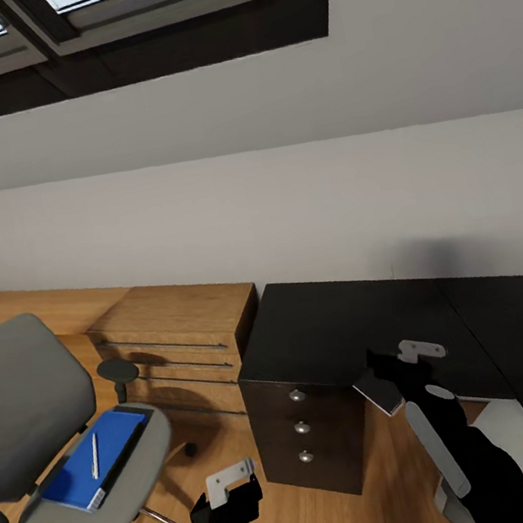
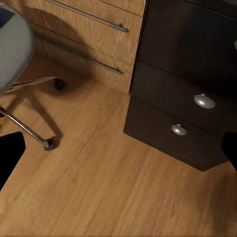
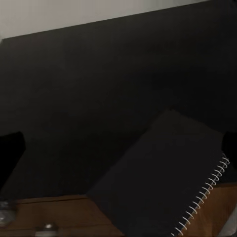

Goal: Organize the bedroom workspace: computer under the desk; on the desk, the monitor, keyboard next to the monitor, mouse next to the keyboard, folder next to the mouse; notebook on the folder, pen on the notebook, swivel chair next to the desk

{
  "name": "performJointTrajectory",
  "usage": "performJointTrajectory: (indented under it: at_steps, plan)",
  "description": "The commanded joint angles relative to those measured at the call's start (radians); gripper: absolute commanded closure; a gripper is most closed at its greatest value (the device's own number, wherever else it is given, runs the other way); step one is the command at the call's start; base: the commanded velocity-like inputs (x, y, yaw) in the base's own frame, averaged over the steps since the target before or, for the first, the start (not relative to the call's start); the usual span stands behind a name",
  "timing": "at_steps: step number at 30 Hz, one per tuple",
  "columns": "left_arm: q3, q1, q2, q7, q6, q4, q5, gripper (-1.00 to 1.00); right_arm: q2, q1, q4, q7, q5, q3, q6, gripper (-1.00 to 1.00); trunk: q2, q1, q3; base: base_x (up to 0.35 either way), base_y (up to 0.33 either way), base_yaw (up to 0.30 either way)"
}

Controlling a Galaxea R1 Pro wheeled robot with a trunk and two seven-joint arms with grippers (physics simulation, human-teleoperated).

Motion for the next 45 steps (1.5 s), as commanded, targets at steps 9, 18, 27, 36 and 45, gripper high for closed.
performJointTrajectory:
  at_steps: [9,18,27,36,45]
  plan:
    - [-0.002,-0.001,0.001,0.004,0.004,-0.001,0.005,-1.0,0.002,-0.001,0.001,-0.011,-0.007,0.003,0.0,-1.0,-0.001,0.0,-0.002,-0.206,0.19,0.258]
    - [-0.006,-0.001,0.001,0.003,0.005,-0.001,0.007,-1.0,0.002,-0.001,0.002,-0.011,-0.002,0.003,-0.001,-1.0,-0.001,0.0,-0.006,-0.218,0.229,0.268]
    - [-0.004,-0.001,0.001,0.008,0.005,0.0,0.007,-1.0,0.002,-0.001,0.006,-0.011,0.0,0.008,-0.001,-1.0,-0.001,0.0,-0.01,-0.047,0.094,0.269]
    - [0.016,-0.001,0.002,0.013,0.003,-0.001,0.005,-1.0,0.0,-0.001,0.002,-0.012,0.005,0.022,-0.001,-1.0,-0.001,0.0,-0.015,-0.004,0.008,0.269]
    - [0.084,-0.001,0.002,0.013,-0.001,-0.004,0.002,-1.0,0.0,-0.001,0.002,-0.011,0.043,0.024,-0.001,-1.0,-0.001,0.0,-0.019,0.0,0.001,0.269]
